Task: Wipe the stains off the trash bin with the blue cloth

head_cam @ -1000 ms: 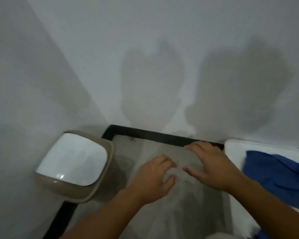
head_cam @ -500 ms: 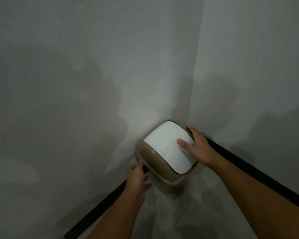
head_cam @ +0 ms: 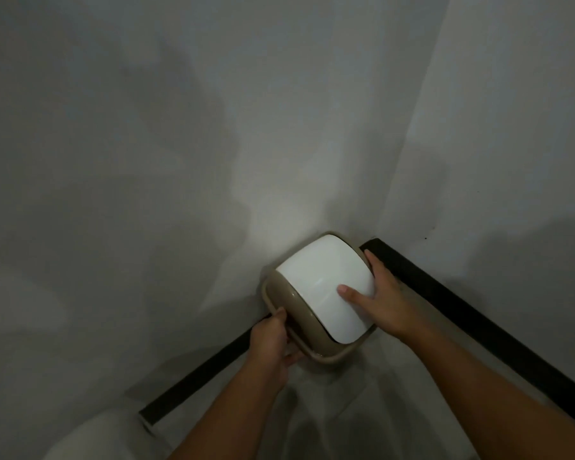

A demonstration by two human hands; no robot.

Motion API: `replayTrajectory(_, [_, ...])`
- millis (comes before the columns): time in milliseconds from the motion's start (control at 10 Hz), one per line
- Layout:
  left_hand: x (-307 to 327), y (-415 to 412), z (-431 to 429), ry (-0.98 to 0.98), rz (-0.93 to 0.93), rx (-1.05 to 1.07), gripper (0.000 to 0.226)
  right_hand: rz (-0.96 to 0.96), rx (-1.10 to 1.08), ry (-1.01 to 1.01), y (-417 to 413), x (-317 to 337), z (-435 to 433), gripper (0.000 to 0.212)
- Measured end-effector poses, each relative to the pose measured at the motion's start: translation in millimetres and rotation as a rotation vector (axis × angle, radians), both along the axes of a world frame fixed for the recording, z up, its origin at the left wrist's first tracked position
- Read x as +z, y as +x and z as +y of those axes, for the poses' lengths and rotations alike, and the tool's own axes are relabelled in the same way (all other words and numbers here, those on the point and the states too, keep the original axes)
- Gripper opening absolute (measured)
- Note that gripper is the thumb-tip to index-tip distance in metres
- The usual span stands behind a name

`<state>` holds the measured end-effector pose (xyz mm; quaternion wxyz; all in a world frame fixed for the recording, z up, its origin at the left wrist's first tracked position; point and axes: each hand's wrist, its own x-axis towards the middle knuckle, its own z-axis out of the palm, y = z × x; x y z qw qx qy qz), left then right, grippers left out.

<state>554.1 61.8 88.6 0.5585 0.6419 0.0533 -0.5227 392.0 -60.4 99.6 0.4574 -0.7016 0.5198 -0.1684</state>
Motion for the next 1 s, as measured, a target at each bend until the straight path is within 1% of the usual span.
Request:
replayTrajectory(300, [5,7,15,-0.006,-0.029,0.007,0.029,-0.008,-0.010,-0.024,11,-6,13,0.105])
replayTrajectory(400, [3,4,17,-0.009,-0.137,-0.002,0.045,-0.004,-0.008,-0.029,11,-8,14,0.108])
replayTrajectory(500, [7,7,27,-0.079,-0.626,-0.127,0.080,0.053,0.006,-0.068,10,-6,13,0.109])
replayTrajectory(600, [16,20,30,-0.218,-1.379,-0.442,0.098,0.188,0.090,-0.288,9,2,18,0.108])
replayTrajectory(700, [12,40,24,-0.245,-1.697,-0.771,0.102,0.306,0.238,-0.412,11,11,29,0.108])
replayTrajectory(800, [2,46,25,-0.167,-1.711,-0.959,0.098,0.368,0.299,-0.420,12,10,38,0.107])
replayTrajectory(900, [0,51,18,-0.162,-1.673,-0.977,0.098,0.344,0.278,-0.394,15,13,33,0.107])
replayTrajectory(1000, [12,49,30,-0.149,-1.588,-1.022,0.101,0.368,0.297,-0.366,9,19,45,0.109])
